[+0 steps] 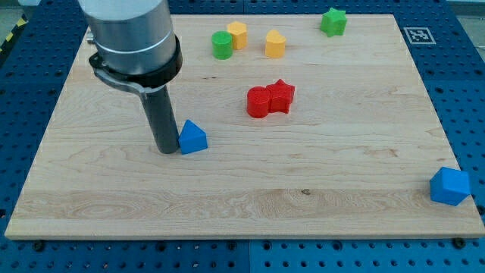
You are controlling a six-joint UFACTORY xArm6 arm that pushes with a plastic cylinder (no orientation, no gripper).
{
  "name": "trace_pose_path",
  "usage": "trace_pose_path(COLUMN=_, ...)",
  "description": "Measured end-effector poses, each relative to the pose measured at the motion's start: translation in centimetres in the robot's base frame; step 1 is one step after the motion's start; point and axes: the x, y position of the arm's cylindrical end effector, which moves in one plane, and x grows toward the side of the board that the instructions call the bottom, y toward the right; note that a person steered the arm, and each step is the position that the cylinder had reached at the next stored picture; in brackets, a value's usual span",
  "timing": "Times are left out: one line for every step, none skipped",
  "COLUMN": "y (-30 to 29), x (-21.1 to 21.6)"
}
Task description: Push the blue triangle towards the blue cube
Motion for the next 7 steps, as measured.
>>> trace_pose_path(y=-0.7, x=-0.1)
trace_pose_path(y=-2.4, x=-2.0)
trace_pose_path(y=-3.0, x=-2.8)
trace_pose_path(y=-2.4, x=-2.2)
trace_pose_path(y=-0.6, x=-1.5)
trace_pose_path(y=0.9, x=-1.5)
trace_pose_path(y=1.7, x=-1.5)
